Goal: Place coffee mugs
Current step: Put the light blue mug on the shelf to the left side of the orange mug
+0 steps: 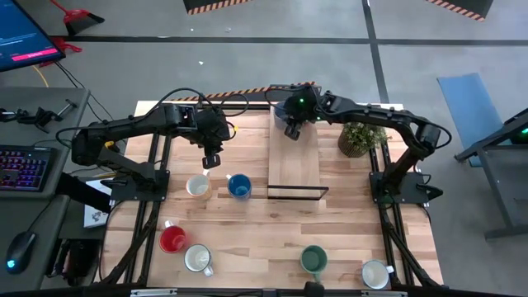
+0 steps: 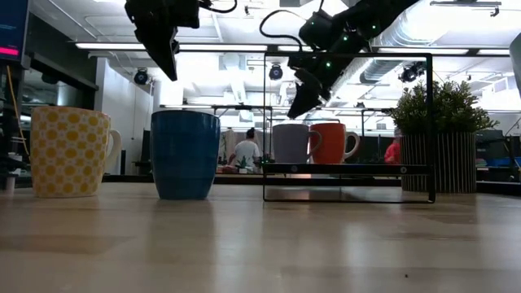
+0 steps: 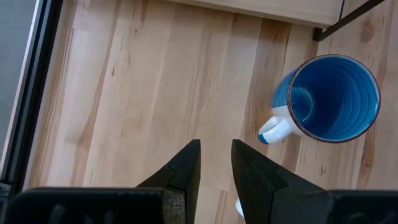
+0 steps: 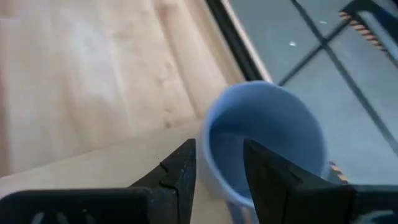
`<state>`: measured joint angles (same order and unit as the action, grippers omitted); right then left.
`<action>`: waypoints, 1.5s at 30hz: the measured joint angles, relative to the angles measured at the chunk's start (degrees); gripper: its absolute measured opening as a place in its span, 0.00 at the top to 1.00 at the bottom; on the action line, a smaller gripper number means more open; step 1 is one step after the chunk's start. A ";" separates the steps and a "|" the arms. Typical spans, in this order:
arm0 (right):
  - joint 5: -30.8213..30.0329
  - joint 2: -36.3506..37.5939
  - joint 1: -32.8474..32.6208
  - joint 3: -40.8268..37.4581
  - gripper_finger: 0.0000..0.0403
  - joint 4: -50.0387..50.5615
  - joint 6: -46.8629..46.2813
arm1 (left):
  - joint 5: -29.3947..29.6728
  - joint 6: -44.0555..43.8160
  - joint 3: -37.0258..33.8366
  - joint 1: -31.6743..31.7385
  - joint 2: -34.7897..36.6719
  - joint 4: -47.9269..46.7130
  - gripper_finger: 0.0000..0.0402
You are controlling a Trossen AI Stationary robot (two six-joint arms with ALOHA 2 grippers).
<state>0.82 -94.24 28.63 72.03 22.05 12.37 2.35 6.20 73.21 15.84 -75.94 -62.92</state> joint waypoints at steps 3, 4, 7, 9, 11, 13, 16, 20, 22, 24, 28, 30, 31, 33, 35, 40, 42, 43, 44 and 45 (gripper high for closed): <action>3.85 0.45 -0.51 0.00 0.72 2.78 -0.17 | 0.00 0.00 0.00 -0.02 0.00 0.00 0.80; 4.26 0.51 -0.77 0.00 0.72 4.33 -0.46 | 0.00 0.00 0.00 -0.02 0.00 0.02 0.80; 4.01 0.51 -1.29 0.00 0.72 8.93 -0.36 | 0.00 0.00 0.00 -0.01 0.00 0.02 0.80; 3.90 0.39 -1.36 0.00 0.72 9.46 -0.22 | 0.00 0.00 0.00 -0.01 0.00 0.02 0.80; 3.61 0.32 -1.23 0.00 0.72 9.33 -0.02 | 0.00 0.00 0.00 0.00 0.00 0.02 0.80; 1.92 0.06 -1.13 0.00 0.72 8.11 0.20 | 0.00 -0.04 0.00 0.00 0.00 0.02 0.80; 1.25 -0.13 -0.72 0.00 0.72 7.21 0.74 | 0.00 -0.13 0.00 0.00 0.00 0.02 0.80; 1.38 -0.67 -0.13 0.02 0.72 6.19 1.20 | 0.00 -0.15 0.00 -0.01 0.00 0.02 0.80; 2.19 -1.31 0.00 0.02 0.72 5.95 1.20 | 0.00 -0.11 0.00 -0.02 0.00 0.04 0.80; 2.53 -2.27 0.02 0.02 0.72 5.26 1.36 | 0.00 -0.11 0.00 -0.01 0.00 0.05 0.80; 2.82 -4.51 0.02 0.02 0.72 4.46 1.26 | 0.00 -0.13 0.00 -0.02 0.00 0.07 0.80; 2.82 -5.00 0.02 0.02 0.72 3.43 1.19 | 0.00 -0.14 0.02 -0.01 0.00 0.06 0.80; 2.82 -5.00 0.01 0.01 0.72 2.99 1.17 | -0.01 -0.14 0.01 -0.02 0.00 0.05 0.80; 2.86 -4.98 -0.01 0.00 0.72 2.17 1.17 | 0.00 -0.15 0.02 -0.02 -0.01 0.03 0.80; 2.86 -4.98 -0.01 0.02 0.72 1.58 1.17 | -0.02 -0.13 0.02 -0.02 0.00 0.04 0.80; 2.52 -4.98 0.28 0.00 0.72 0.94 1.18 | 0.00 -0.11 0.02 -0.02 -0.02 0.06 0.80; 1.61 -4.98 0.28 0.02 0.72 0.50 1.45 | -0.02 -0.13 0.02 -0.02 0.00 0.04 0.80; 1.23 -4.98 0.28 0.02 0.72 0.35 1.54 | 0.00 -0.15 0.02 -0.01 -0.01 0.04 0.80; 1.20 -4.98 0.28 0.02 0.72 0.25 1.59 | -0.02 -0.23 0.02 -0.02 -0.01 0.06 0.80; 1.20 -4.98 0.28 0.02 0.72 0.04 1.59 | -0.02 -0.49 0.02 -0.02 -0.02 0.04 0.80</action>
<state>2.02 -99.22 28.91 72.05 22.09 13.96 2.33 5.71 73.23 15.82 -75.96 -62.87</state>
